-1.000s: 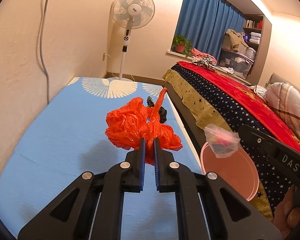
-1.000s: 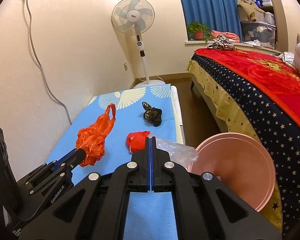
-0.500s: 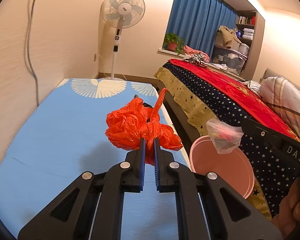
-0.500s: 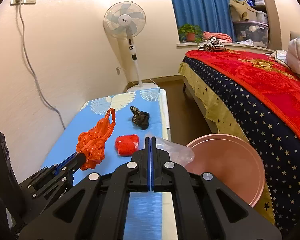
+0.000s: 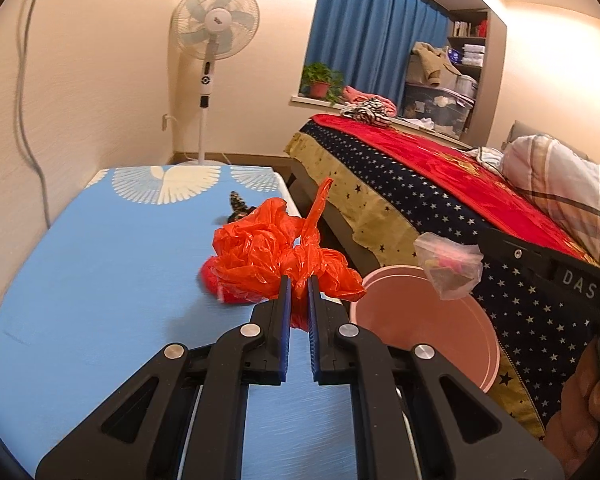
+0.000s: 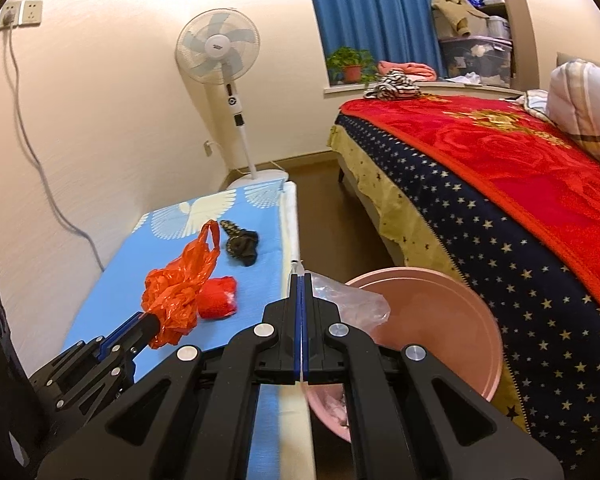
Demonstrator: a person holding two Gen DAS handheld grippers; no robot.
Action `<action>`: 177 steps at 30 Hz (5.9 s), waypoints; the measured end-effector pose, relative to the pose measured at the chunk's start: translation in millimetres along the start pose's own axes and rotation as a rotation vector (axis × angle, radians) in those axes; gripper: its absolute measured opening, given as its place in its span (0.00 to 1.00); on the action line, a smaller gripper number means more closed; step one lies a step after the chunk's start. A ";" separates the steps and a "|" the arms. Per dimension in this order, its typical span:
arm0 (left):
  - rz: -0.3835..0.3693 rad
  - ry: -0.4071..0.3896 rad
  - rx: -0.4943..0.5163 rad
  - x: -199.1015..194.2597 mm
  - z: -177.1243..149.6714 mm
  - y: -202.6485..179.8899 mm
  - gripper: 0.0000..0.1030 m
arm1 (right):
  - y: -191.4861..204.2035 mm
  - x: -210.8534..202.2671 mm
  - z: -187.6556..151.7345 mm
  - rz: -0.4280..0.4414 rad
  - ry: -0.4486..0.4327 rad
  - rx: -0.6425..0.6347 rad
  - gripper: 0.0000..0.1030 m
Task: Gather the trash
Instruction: 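Carry the orange bag and clear zip bag over the pink bucket with both tools, then open both tools to drop the orange bag and zip bag into the bucket, then move both open tools back over the red bag and black pouch on the mattress, then grasp the red plastic bag with the left tool while the right tool grasps the black pouch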
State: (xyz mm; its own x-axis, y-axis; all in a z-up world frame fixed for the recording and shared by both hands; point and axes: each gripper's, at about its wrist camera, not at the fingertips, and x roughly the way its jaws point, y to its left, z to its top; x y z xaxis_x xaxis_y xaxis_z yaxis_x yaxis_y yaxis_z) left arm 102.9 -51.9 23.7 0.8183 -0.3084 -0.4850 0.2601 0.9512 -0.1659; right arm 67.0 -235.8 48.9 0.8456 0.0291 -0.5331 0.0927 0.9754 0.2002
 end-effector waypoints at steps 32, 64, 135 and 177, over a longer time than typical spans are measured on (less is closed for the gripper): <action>-0.189 0.077 0.105 43.3 -14.6 -80.9 0.07 | -81.1 3.8 -1.2 -0.174 0.005 0.125 0.00; -0.193 0.144 0.085 59.8 -26.2 -80.9 0.43 | -94.6 0.0 -5.2 -0.221 0.000 0.184 0.47; 0.166 0.238 -0.243 147.8 3.5 95.6 0.62 | 17.8 178.6 5.3 0.059 0.135 0.108 0.31; 0.246 0.191 -0.282 96.7 6.1 123.7 0.62 | 84.0 166.7 21.1 0.164 0.187 -0.049 0.03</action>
State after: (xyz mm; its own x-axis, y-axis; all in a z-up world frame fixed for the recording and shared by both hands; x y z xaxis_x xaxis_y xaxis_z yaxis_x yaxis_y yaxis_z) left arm 217.3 35.9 -38.5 0.7217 -0.0934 -0.6859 -0.1039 0.9650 -0.2408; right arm 226.9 -153.6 -5.8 0.7345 0.2231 -0.6409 -0.0671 0.9637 0.2585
